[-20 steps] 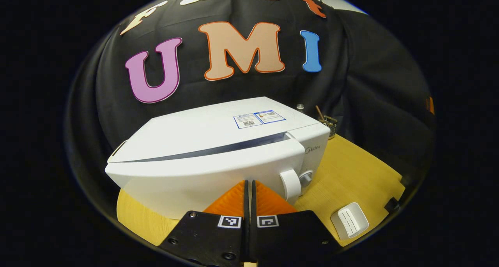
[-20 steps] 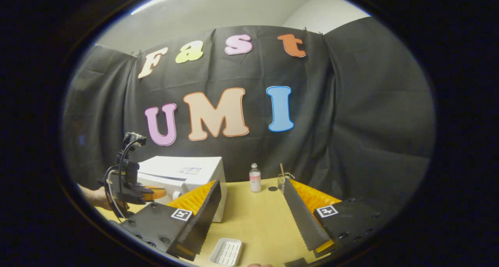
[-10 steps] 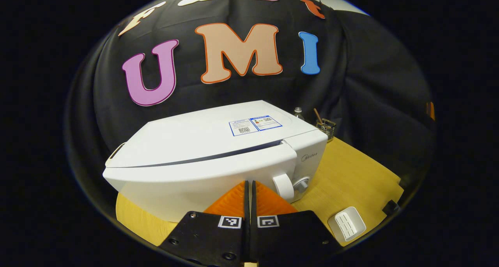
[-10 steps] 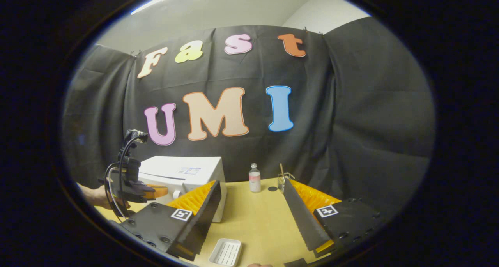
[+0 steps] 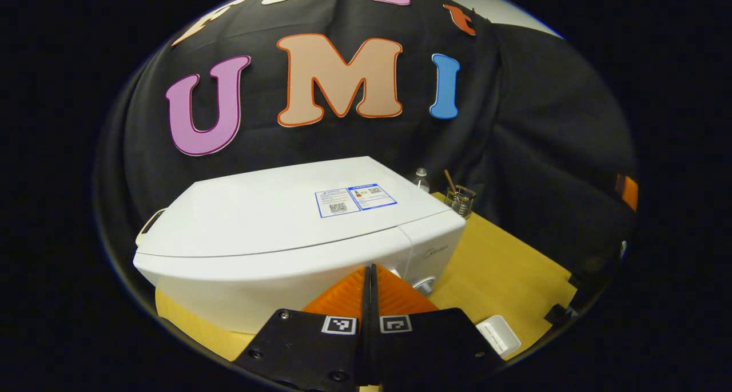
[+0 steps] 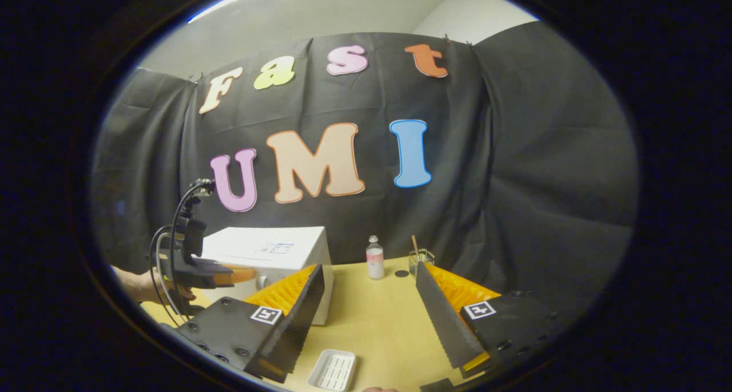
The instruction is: Open the microwave oven with the left hand, put the food in, and close the microwave oven.
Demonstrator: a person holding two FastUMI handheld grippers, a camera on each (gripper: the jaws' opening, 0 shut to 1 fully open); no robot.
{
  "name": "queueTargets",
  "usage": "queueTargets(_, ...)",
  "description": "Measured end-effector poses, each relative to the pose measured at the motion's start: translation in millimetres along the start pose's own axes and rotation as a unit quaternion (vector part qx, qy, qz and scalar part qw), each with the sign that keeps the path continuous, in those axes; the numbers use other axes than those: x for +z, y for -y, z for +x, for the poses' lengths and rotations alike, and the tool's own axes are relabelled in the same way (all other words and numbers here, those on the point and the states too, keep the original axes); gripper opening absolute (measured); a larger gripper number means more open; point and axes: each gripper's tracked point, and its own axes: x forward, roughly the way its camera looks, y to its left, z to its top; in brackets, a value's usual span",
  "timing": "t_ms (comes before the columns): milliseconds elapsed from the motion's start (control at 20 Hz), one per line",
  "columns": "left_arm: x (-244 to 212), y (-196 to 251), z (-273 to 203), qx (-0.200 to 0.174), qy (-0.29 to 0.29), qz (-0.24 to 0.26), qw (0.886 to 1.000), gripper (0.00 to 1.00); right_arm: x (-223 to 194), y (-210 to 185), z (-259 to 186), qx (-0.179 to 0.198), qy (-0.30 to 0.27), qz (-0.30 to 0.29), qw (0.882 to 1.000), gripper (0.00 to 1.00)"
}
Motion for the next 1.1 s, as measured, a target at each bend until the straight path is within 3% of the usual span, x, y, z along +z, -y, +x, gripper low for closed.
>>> queueTargets(150, 14.7, -13.4, -10.6, 0.041, 0.020, 0.056, 0.997, 0.01, -2.8, -6.3, 1.3, 0.005, -0.001, 0.002, 1.000, 0.90)
queueTargets(200, 19.7, -11.3, -17.6, 0.039, 0.029, 0.054, 0.997, 0.01, -3.5, -6.5, 1.0, 0.005, -0.002, -0.001, 1.000, 0.99)
queueTargets(350, 40.2, -5.1, -50.7, 0.029, 0.077, 0.011, 0.997, 0.01, -5.5, -6.7, 3.1, 0.004, -0.003, -0.003, 1.000, 0.99)
queueTargets(400, 47.1, -5.9, -63.4, 0.028, 0.092, -0.007, 0.995, 0.05, -5.0, -7.4, 4.7, 0.005, -0.002, -0.004, 1.000, 0.99)
queueTargets(450, 55.4, -9.0, -78.6, 0.032, 0.108, -0.024, 0.993, 0.28, -5.5, -8.9, 5.8, 0.008, -0.003, -0.008, 1.000, 0.99)
queueTargets(500, 65.0, -16.1, -93.9, 0.044, 0.125, -0.036, 0.991, 0.42, -5.5, -10.6, 7.2, 0.010, -0.004, -0.011, 1.000, 0.99)
queueTargets(600, 73.8, -25.9, -122.2, 0.054, 0.139, -0.049, 0.988, 0.94, -3.8, -16.2, 10.2, 0.019, -0.005, -0.011, 1.000, 0.99)
queueTargets(700, 81.2, -47.2, -154.6, 0.080, 0.162, -0.068, 0.981, 0.94, -1.7, -23.1, 13.3, 0.027, -0.004, -0.015, 1.000, 0.99)
queueTargets(750, 80.0, -56.4, -168.0, 0.091, 0.166, -0.082, 0.978, 0.94, 0.8, -26.9, 14.7, 0.032, -0.001, -0.019, 0.999, 0.90)
queueTargets(800, 79.3, -65.3, -181.8, 0.099, 0.170, -0.093, 0.976, 0.94, 2.1, -31.1, 16.7, 0.038, 0.002, -0.024, 0.999, 0.99)
queueTargets(950, 76.7, -92.4, -214.4, 0.133, 0.165, -0.099, 0.972, 0.95, 8.0, -42.4, 21.2, 0.049, 0.009, -0.036, 0.998, 0.99)
queueTargets(1000, 81.8, -102.5, -225.8, 0.149, 0.173, -0.096, 0.969, 0.96, 11.5, -46.9, 22.3, 0.056, 0.011, -0.036, 0.998, 0.90)
queueTargets(1050, 86.8, -111.5, -234.7, 0.165, 0.180, -0.093, 0.965, 0.96, 14.6, -51.1, 23.1, 0.062, 0.015, -0.039, 0.997, 0.99)
queueTargets(1100, 90.1, -116.4, -242.1, 0.178, 0.184, -0.090, 0.962, 0.95, 16.8, -53.8, 24.7, 0.066, 0.017, -0.044, 0.997, 0.90)
